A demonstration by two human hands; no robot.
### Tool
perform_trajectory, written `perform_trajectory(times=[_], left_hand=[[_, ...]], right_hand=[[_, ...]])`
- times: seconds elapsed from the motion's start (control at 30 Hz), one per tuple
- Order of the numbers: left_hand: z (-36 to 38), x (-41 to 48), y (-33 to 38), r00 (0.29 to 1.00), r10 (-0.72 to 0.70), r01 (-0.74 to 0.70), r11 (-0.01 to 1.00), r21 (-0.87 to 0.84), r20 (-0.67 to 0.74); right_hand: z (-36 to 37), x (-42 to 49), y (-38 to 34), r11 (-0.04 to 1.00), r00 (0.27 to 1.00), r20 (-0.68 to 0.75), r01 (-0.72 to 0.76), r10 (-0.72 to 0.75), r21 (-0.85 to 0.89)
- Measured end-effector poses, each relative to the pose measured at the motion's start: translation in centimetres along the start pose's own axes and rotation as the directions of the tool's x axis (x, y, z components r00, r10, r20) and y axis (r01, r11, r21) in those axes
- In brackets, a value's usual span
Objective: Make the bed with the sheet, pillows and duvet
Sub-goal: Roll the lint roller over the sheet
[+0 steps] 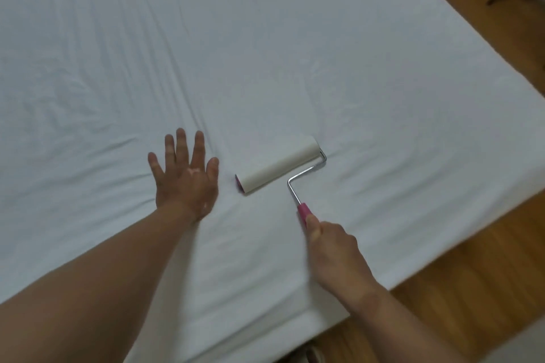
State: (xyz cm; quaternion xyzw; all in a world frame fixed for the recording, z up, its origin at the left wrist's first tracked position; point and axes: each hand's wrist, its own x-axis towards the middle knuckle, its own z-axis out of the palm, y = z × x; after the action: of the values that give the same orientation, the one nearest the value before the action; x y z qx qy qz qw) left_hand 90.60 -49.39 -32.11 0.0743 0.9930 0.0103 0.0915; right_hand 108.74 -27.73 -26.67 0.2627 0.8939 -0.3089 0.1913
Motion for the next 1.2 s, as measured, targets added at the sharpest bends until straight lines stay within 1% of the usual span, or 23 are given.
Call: perform_trajectory(times=[0.07, 0.17, 0.23, 0.3, 0.4, 0.5, 0.6, 0.67, 0.73, 0.8, 0.87, 1.0, 1.1, 1.2], left_hand=[[0.3, -2.1, 1.0, 1.000, 0.011, -0.011, 1.000, 0.003, 0.010], [0.9, -4.8, 2.3, 0.999, 0.031, -0.032, 0.999, 0.016, 0.023], [1.2, -6.3, 3.1, 0.999, 0.038, -0.039, 0.999, 0.028, 0.036], [1.3, -7.5, 3.9, 0.998, 0.029, -0.031, 0.999, 0.041, 0.058], [1.2, -9.1, 5.3, 0.995, 0.011, -0.017, 0.998, 0.059, 0.102], [0.7, -10.2, 6.6, 0.990, -0.005, 0.001, 1.000, 0.028, 0.141], [-0.4, -10.7, 7.5, 0.988, -0.042, 0.047, 0.998, -0.030, 0.148], [-1.1, -10.2, 8.1, 0.991, -0.052, 0.062, 0.995, -0.074, 0.126], [-1.7, -9.3, 8.2, 0.993, -0.059, 0.069, 0.993, -0.096, 0.099], [-2.4, -6.4, 8.3, 0.996, -0.053, 0.059, 0.994, -0.091, 0.076], [-3.2, -1.7, 8.6, 0.997, -0.047, 0.052, 0.995, -0.086, 0.057], [-4.6, 11.0, 8.8, 0.998, -0.052, 0.052, 0.998, -0.030, 0.023], [-5.5, 21.0, 8.9, 0.999, -0.046, 0.046, 0.999, 0.004, -0.029], [-5.5, 27.2, 9.7, 0.996, -0.080, 0.080, 0.997, -0.001, -0.042]], right_hand=[[0.5, -2.7, 2.6, 0.997, 0.998, -0.018, -0.053, 0.054, 0.062], [0.6, -6.6, 6.1, 0.995, 0.996, 0.053, -0.073, 0.070, 0.061], [0.6, -9.1, 7.9, 0.977, 0.981, 0.073, -0.187, 0.180, 0.105], [0.3, -11.2, 9.5, 0.960, 0.968, 0.079, -0.246, 0.237, 0.131], [-0.3, -14.0, 11.5, 0.956, 0.959, 0.087, -0.279, 0.271, 0.091], [-1.7, -16.4, 12.8, 0.943, 0.944, 0.120, -0.319, 0.307, 0.096], [-4.1, -18.7, 13.8, 0.933, 0.924, 0.167, -0.357, 0.344, 0.050], [-6.5, -19.5, 14.4, 0.917, 0.906, 0.182, -0.396, 0.382, 0.043], [-8.6, -19.3, 14.6, 0.923, 0.917, 0.137, -0.382, 0.374, 0.035], [-11.0, -16.8, 13.3, 0.935, 0.935, 0.061, -0.352, 0.349, 0.040], [-13.2, -12.2, 11.1, 0.949, 0.951, 0.006, -0.309, 0.310, 0.062], [-16.2, 1.1, 5.8, 0.982, 0.983, -0.015, -0.179, 0.181, 0.058], [-17.6, 12.3, 0.2, 0.983, 0.995, -0.043, -0.086, 0.094, 0.163], [-18.9, 23.6, -6.4, 0.962, 0.996, -0.087, 0.006, 0.019, 0.275]])
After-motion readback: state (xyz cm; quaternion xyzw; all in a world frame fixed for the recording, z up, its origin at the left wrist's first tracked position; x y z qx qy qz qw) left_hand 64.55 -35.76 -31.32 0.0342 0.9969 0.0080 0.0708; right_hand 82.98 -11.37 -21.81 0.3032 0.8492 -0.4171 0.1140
